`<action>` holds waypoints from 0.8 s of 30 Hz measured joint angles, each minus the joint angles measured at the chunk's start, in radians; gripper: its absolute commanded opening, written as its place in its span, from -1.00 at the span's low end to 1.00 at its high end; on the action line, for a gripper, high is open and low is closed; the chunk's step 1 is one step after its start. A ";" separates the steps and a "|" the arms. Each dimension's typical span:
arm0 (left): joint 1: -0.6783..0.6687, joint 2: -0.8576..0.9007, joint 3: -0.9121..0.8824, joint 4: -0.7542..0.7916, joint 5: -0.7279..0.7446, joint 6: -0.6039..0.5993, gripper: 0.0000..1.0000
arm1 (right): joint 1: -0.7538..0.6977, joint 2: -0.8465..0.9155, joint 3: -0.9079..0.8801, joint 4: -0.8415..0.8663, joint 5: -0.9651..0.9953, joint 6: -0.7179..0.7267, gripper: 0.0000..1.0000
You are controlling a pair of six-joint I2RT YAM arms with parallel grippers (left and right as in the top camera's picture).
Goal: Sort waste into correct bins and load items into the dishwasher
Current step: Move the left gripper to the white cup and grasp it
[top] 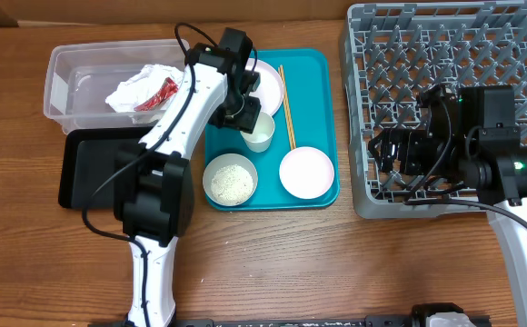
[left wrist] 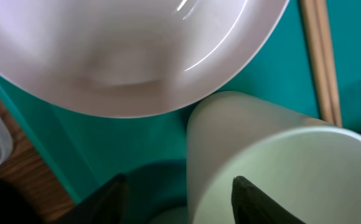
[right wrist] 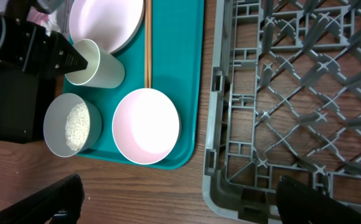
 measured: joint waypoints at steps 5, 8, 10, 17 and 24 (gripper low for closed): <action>0.000 0.023 0.000 0.000 0.013 -0.008 -0.20 | 0.000 0.000 0.000 0.000 0.000 0.000 1.00; 0.000 0.024 0.000 0.000 0.020 -0.018 -0.88 | 0.000 0.000 0.000 0.000 0.000 0.000 1.00; 0.000 0.024 0.000 0.000 0.023 -0.018 -0.92 | 0.000 0.000 0.000 0.000 0.000 0.000 1.00; 0.030 0.036 0.121 -0.136 0.098 -0.029 -0.92 | 0.000 0.000 0.000 0.048 -0.075 0.000 0.97; 0.172 0.037 0.379 -0.382 0.564 0.127 -0.92 | 0.000 0.037 0.001 0.225 -0.331 0.000 0.83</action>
